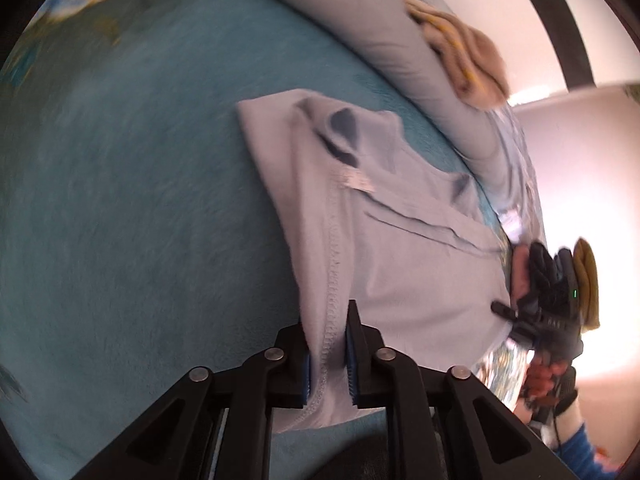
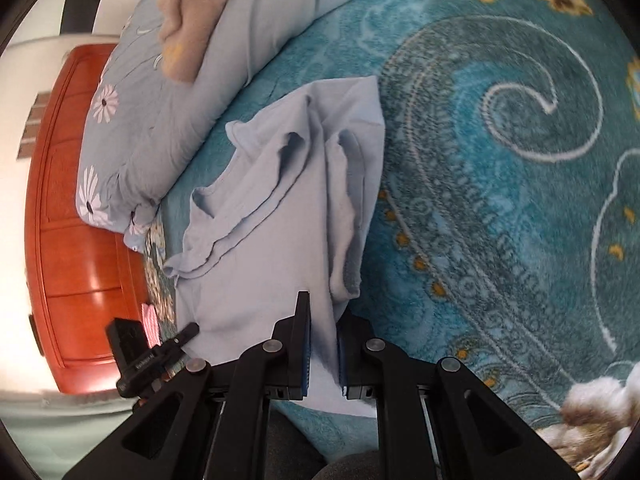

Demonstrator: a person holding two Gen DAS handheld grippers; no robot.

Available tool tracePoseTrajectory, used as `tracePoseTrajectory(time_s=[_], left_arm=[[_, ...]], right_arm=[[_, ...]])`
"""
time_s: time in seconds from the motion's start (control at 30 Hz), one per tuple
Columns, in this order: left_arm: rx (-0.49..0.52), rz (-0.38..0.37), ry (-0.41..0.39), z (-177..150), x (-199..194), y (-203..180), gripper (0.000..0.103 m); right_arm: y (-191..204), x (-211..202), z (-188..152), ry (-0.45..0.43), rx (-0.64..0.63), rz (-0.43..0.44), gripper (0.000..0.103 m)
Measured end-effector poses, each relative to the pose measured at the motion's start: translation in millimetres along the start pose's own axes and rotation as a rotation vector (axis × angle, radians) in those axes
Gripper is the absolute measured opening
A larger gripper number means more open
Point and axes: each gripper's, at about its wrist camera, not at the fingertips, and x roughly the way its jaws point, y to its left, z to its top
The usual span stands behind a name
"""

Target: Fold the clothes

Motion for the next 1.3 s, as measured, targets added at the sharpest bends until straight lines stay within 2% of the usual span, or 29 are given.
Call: tracePoseTrajectory(time_s=[0.1,0.17,0.2,0.23,0.3,0.43,0.53,0.67,0.77,0.83,0.97,1.03,1.13,1.23,1.3], left_arm=[[0.003,0.007,-0.006,2.1,-4.4,6.0,0.021],[0.011,0.012,-0.01,3.9,-5.6,6.9,0.029],[0.02,0.015,-0.016,4.9,-9.3,6.6,0.038],[0.031,0.025,-0.03,8.1,-12.8,4.1,0.045],[0.053,0.05,-0.076,12.9,-28.4,-0.3,0.052],[0.142,0.112,-0.168,28.2,-43.8,-18.2,0.066],[0.203,0.18,-0.143,46.6,-28.7,-34.5,0.067],[0.211,0.194,-0.129,69.7,-9.6,-39.9,0.067],[0.205,0.221,-0.122,85.1,16.5,-47.0,0.059],[0.204,0.235,-0.108,89.2,19.9,-45.6,0.041],[0.21,0.22,-0.073,95.1,23.8,-42.7,0.026],[0.221,0.216,-0.06,97.7,24.3,-41.7,0.013],[0.195,0.157,-0.057,101.7,22.8,-36.8,0.006],[0.144,0.106,-0.07,109.2,23.3,-30.0,0.005],[0.109,0.074,-0.08,114.5,24.0,-25.3,0.005]], right_arm=[[3.3,-2.3,3.4,-0.006,-0.02,-0.041,0.015],[4.7,-10.9,4.5,-0.018,-0.052,-0.077,0.015],[5.3,-15.2,5.0,-0.025,-0.068,-0.095,0.015],[4.2,-21.1,6.4,-0.038,-0.082,-0.112,0.015],[6.0,-35.3,11.8,-0.088,-0.109,-0.145,0.015],[16.7,-48.6,30.1,-0.152,-0.162,-0.153,0.015],[28.0,-44.7,45.3,-0.151,-0.198,-0.156,0.015],[35.8,-27.3,62.4,-0.13,-0.219,-0.15,0.016],[35.8,-12.6,72.6,-0.108,-0.219,-0.158,0.016],[33.4,-5.1,77.7,-0.097,-0.212,-0.158,0.016],[26.5,-1.9,85.1,-0.086,-0.186,-0.122,0.016],[25.7,-3.2,86.7,-0.091,-0.196,-0.117,0.016],[24.5,-4.5,90.4,-0.08,-0.188,-0.069,0.004],[29.2,-6.9,94.9,-0.083,-0.197,-0.021,0.003],[32.8,-10.1,98.9,-0.097,-0.213,-0.024,0.002]])
